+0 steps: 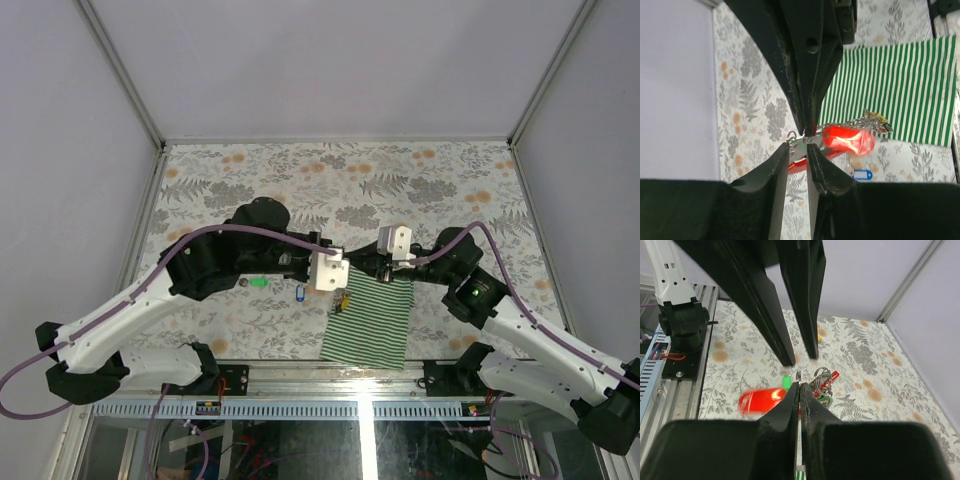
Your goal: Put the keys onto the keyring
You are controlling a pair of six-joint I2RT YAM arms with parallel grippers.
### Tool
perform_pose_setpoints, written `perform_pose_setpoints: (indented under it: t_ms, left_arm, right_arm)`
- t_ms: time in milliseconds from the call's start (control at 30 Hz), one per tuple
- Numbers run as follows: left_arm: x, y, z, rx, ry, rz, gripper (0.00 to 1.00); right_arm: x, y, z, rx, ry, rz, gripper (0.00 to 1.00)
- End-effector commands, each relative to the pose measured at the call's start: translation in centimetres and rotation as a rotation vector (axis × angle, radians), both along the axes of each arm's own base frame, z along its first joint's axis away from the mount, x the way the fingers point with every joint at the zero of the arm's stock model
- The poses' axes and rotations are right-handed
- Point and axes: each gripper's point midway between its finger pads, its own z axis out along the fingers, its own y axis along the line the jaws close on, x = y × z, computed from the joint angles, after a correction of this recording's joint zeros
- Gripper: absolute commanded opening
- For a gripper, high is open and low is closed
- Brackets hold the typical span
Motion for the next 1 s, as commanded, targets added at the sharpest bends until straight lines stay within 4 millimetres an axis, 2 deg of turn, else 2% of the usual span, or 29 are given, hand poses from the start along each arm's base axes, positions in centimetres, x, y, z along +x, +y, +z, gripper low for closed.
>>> perform_pose_setpoints:
  t_ms: [0, 133, 167, 333, 533, 733, 967]
  left_arm:
    - [-2.1, -0.6, 5.1, -0.249, -0.022, -0.053, 0.24]
    - [-3.7, -0.3, 6.9, -0.408, -0.022, -0.087, 0.28]
    - [-3.9, -0.3, 6.6, -0.433, -0.011, -0.089, 0.28]
    - [-5.2, -0.7, 7.9, -0.601, 0.054, -0.113, 0.26]
    - [-5.6, -0.8, 8.8, -0.739, 0.104, -0.109, 0.24]
    - [-4.9, -0.5, 9.2, -0.787, 0.093, -0.066, 0.22]
    - [-5.3, -0.5, 8.6, -0.75, 0.095, -0.089, 0.21]
  right_arm:
    - [-1.1, -1.1, 4.7, 0.077, -0.098, -0.005, 0.0]
    - [-2.4, -1.7, 5.5, 0.077, -0.111, 0.036, 0.0]
    - [-2.7, -1.8, 5.6, 0.077, -0.11, 0.042, 0.0]
    - [-3.5, -2.2, 7.0, 0.117, -0.116, 0.057, 0.0]
    - [-4.1, -2.5, 8.6, 0.188, -0.1, 0.07, 0.0]
    - [-4.6, -2.7, 9.4, 0.248, -0.092, 0.08, 0.0]
    - [-5.5, -3.0, 10.3, 0.284, -0.107, 0.111, 0.0]
